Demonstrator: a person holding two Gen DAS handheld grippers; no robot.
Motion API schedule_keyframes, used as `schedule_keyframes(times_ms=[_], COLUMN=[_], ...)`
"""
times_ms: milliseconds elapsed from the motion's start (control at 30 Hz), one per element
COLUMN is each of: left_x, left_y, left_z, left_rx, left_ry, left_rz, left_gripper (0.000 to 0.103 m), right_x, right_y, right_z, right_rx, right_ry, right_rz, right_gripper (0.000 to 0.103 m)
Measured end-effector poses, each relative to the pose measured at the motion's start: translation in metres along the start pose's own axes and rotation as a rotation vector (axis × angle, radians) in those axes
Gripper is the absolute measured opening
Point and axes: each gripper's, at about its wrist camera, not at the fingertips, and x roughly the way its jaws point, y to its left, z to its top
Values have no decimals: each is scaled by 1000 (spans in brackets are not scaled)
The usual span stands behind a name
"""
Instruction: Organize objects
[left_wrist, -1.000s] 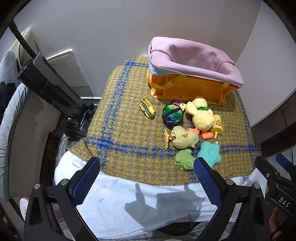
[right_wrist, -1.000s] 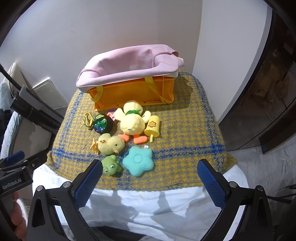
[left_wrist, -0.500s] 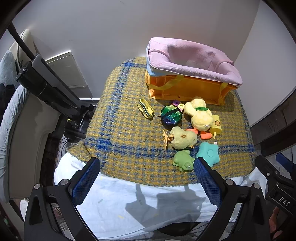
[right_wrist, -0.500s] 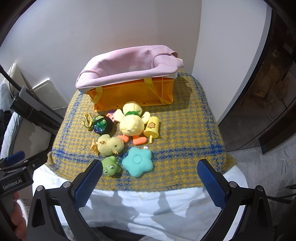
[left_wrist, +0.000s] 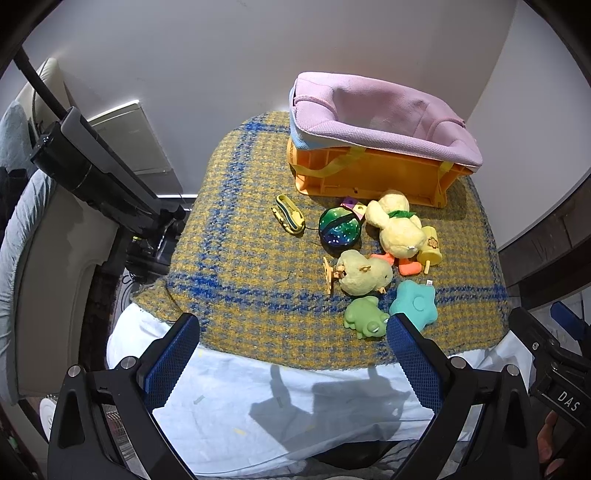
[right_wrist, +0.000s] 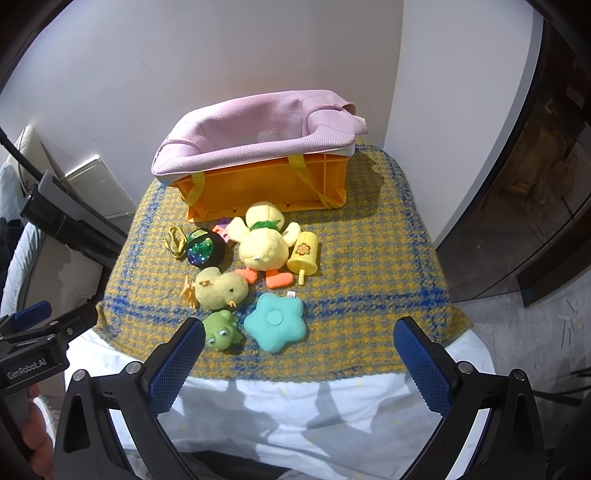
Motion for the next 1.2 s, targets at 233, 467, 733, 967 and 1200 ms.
schedule_keyframes(times_ms=[233,467,733,967,1200], left_x=[-1,0,2,2,2], left_y=[1,1,1,2,2], left_z=[-1,-1,-3,-3,-3], left_rx=[-1,-1,-8,-9,-10], left_ry=[2,6,13,13,13], left_rz=[-1,-3,-8,-8,-9], left_gripper=[103,103,103,103,103], right_x=[0,0,0,1,0], right_y=[0,0,0,0,0], right_z=[0,0,0,0,1], right_rx=[0,4,6,9,12], right_ry=[-1,0,1,1,2], right_rz=[0,0,0,-3,-5], right_gripper=[102,102,102,102,102])
